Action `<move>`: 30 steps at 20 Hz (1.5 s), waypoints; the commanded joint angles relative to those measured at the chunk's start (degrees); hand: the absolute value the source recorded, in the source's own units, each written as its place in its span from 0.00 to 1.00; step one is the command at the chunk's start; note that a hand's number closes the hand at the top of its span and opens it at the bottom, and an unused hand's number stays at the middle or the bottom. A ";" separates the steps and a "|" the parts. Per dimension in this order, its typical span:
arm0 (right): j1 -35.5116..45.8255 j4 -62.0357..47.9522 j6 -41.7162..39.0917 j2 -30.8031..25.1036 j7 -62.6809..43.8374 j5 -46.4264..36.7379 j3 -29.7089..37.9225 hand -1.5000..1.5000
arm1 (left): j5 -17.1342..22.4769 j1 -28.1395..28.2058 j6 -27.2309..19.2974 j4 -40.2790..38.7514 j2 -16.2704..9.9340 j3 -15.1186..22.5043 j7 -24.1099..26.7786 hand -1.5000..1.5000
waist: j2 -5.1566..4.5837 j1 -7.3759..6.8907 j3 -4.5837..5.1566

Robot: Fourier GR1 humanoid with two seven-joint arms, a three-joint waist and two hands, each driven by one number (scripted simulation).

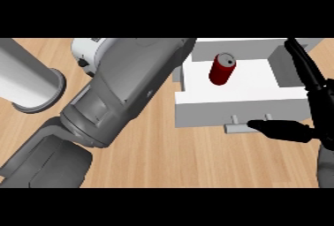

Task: Pick up the can, place it into the drawer and close the drawer

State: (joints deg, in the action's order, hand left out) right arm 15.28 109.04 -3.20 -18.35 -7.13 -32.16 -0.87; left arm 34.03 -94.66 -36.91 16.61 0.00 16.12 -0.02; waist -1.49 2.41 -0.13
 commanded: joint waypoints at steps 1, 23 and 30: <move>3.28 -7.38 2.74 0.93 1.96 -7.86 -4.82 0.00 | -0.66 -0.11 1.41 -1.73 0.00 -0.35 0.44 0.00 | 0.34 -1.26 0.05; 30.27 -62.89 32.21 9.17 8.19 -27.88 -1.35 0.00 | -3.74 6.41 4.12 7.01 -8.02 -0.28 -4.84 0.00 | 1.08 -5.67 0.09; 39.14 -75.58 38.72 9.15 10.19 -29.28 1.47 0.00 | -4.80 11.38 5.25 13.05 -11.31 0.53 -8.10 0.00 | 1.12 -6.24 0.10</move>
State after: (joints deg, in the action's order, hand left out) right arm 50.03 39.54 32.24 -9.39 2.37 -60.72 -0.89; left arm 30.00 -86.12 -31.91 26.68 -9.45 16.12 -6.73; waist -0.48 -3.60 -0.04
